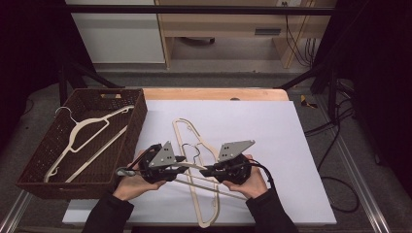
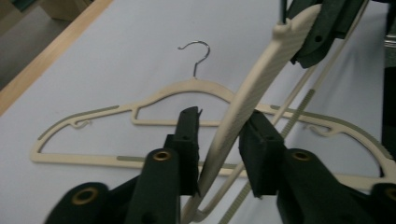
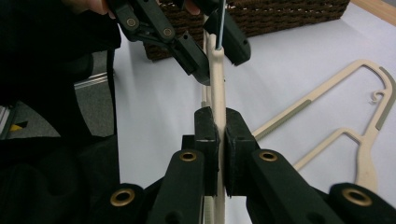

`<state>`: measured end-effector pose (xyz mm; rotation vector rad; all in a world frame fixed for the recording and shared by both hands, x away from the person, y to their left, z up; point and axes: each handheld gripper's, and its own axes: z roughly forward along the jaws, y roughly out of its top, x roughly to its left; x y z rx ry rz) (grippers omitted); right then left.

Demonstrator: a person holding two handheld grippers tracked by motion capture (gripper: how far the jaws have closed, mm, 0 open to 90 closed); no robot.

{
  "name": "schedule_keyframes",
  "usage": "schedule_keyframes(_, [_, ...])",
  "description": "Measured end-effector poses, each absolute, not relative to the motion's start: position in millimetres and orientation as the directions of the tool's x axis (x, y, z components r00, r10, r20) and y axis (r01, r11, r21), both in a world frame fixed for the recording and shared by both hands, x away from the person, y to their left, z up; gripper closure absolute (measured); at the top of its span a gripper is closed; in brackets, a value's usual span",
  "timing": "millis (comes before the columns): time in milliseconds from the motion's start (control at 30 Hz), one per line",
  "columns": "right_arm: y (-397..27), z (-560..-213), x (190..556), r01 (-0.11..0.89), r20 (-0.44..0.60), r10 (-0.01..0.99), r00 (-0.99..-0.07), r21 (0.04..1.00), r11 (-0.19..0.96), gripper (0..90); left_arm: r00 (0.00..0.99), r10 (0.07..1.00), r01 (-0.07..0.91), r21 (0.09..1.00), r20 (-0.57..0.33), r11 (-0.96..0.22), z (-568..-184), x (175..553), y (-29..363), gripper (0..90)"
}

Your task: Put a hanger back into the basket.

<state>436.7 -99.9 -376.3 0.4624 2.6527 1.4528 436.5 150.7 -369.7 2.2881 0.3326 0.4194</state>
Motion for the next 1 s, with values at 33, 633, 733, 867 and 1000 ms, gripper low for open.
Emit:
schedule_keyframes(33, [-99.8, -375.8, 436.6, 0.220, 0.070, 0.298, -0.952, 0.834, 0.505, 86.6, 0.913, 0.358, 0.106, 0.732, 0.197, -0.673, -369.3, 435.8, 151.1, 70.5])
schedule_keyframes(633, [-105.6, -371.8, 436.8, 0.186, -0.037, 0.473, -0.880, 0.890, 0.417, 43.7, 0.908, 0.414, 0.211, 0.779, 0.068, -0.590, -358.7, 416.6, 148.6, 86.4])
schedule_keyframes(733, [-114.7, -366.5, 434.2, 0.191, -0.024, 0.513, -0.858, 0.912, 0.362, 34.9, 0.896, 0.440, 0.232, 0.787, 0.056, -0.571, -357.4, 417.0, 150.6, 86.4])
schedule_keyframes(867, [-127.1, -363.8, 431.1, 0.221, 0.020, 0.549, -0.835, 0.927, 0.303, 28.0, 0.872, 0.488, 0.258, 0.809, 0.040, -0.528, -351.6, 415.9, 155.3, 86.4])
schedule_keyframes(1000, [-149.8, -367.8, 423.9, 0.266, 0.072, 0.596, -0.800, 0.933, 0.244, 22.0, 0.845, 0.532, 0.255, 0.832, 0.056, -0.493, -336.6, 412.3, 161.9, 86.4])
